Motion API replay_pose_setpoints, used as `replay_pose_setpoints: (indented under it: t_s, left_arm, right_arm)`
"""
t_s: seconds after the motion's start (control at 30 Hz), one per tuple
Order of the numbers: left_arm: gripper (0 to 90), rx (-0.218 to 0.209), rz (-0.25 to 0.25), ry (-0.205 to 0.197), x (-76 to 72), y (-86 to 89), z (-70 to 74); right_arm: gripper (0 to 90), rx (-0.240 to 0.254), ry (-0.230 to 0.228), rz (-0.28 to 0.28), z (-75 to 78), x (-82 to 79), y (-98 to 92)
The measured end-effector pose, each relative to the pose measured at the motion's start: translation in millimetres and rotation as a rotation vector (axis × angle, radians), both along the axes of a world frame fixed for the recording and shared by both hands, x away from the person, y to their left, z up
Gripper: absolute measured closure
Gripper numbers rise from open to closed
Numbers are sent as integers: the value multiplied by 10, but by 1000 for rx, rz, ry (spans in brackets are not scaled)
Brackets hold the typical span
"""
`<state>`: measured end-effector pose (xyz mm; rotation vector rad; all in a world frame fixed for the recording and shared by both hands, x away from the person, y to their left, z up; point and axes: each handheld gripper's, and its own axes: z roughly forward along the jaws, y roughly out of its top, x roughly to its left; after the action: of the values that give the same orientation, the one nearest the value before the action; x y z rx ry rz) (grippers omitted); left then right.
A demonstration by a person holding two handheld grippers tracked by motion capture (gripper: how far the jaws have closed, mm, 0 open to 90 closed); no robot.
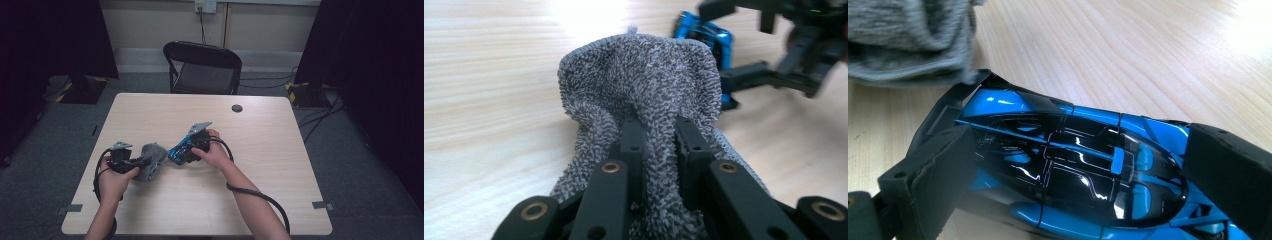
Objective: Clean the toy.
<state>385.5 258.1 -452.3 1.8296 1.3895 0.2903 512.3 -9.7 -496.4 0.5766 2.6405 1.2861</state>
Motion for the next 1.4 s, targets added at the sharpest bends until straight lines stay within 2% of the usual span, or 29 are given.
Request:
replay_pose_setpoints:
  t_s: [0.17, 0.27, 0.37, 0.6, 0.67, 0.7, 0.8, 0.93, 1.3, 1.4]
  left_arm:
    - [775, 27, 56, -3, 76, 38, -61]
    - [774, 41, 77, -8, 140, 35, -89]
    - [774, 43, 79, 4, 195, 22, -120]
    - [774, 64, 44, 19, 270, -125, -172]
    - [773, 68, 43, 31, 271, -154, -198]
    - [774, 88, 30, 40, 268, -175, -217]
    - [774, 92, 11, 58, 260, -217, -246]
    - [773, 104, -4, 63, 253, -245, -261]
    - [774, 106, -36, 86, 202, -290, -264]
    - [774, 95, -52, 93, 188, -299, -266]
  right_arm:
    - [6, -11, 6, 0, 10, 2, 8]
    - [6, -18, 8, 2, 17, 8, 15]
    - [6, -17, 8, 1, 17, 6, 14]
    - [5, -19, 10, -4, 19, 2, 17]
    - [6, -22, 11, -5, 22, 2, 21]
    - [5, -21, 11, -5, 22, 2, 21]
    - [6, -22, 10, -4, 21, 3, 19]
    - [6, -26, 12, -2, 25, 4, 21]
    - [6, -30, 15, -2, 29, 7, 25]
    - [6, -30, 15, -2, 29, 6, 25]
